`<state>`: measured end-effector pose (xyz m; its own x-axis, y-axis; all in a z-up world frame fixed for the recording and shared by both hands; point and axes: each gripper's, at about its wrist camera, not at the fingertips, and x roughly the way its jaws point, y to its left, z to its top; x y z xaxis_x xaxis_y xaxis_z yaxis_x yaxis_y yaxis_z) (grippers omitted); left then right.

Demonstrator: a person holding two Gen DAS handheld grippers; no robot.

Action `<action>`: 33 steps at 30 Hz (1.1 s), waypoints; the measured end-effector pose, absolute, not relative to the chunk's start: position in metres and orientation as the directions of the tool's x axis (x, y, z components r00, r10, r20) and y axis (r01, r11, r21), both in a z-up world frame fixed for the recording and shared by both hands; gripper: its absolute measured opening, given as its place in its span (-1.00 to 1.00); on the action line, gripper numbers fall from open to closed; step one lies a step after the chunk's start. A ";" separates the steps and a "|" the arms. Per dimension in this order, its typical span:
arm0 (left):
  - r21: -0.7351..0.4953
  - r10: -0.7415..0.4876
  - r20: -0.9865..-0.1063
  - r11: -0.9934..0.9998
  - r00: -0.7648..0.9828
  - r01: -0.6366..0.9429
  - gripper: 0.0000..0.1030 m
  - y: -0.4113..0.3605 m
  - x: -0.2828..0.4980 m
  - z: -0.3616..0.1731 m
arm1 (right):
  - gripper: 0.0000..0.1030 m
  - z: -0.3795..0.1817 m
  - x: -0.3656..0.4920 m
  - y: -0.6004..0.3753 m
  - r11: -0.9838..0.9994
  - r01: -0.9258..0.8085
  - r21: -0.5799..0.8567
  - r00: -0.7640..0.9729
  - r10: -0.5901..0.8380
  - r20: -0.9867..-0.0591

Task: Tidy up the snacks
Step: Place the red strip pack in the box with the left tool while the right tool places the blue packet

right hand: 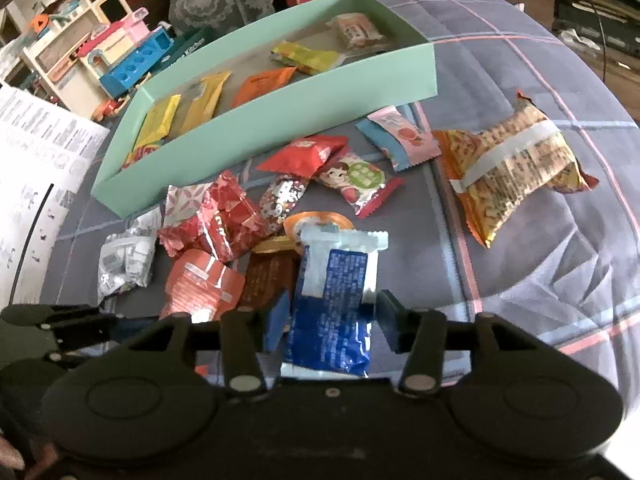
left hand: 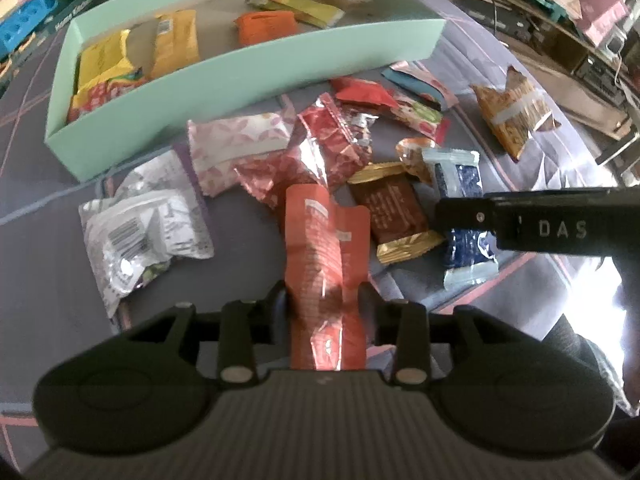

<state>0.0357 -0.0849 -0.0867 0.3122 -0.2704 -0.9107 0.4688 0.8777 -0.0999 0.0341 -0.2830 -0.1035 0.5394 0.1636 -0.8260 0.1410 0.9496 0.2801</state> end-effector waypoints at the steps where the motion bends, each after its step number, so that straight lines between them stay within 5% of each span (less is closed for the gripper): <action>1: -0.088 -0.264 -0.910 0.877 0.320 0.472 -0.54 -0.086 0.034 -0.087 | 0.12 -0.104 0.033 -0.284 0.948 0.147 0.281 0.541 0.161 -0.826; 6: -0.107 -0.284 -0.903 0.877 0.324 0.469 -0.71 -0.084 0.030 -0.083 | 0.22 -0.109 0.032 -0.286 0.945 0.154 0.288 0.538 0.164 -0.827; 10: -0.122 -0.295 -0.897 0.881 0.329 0.456 -0.71 -0.077 0.029 -0.078 | -0.23 -0.108 0.031 -0.280 0.957 0.127 0.261 0.546 0.152 -0.824; 33: -0.193 -0.343 -0.772 0.929 0.535 0.317 -0.72 -0.035 0.119 0.015 | -0.25 -0.008 0.113 -0.312 0.954 0.063 0.293 0.689 0.170 -0.704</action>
<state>0.1192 -0.0353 0.0150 0.5345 -0.3431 -0.7724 0.3173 0.9285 -0.1929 0.1134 -0.3121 -0.0082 0.6891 0.1702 -0.7044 0.0633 0.9541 0.2926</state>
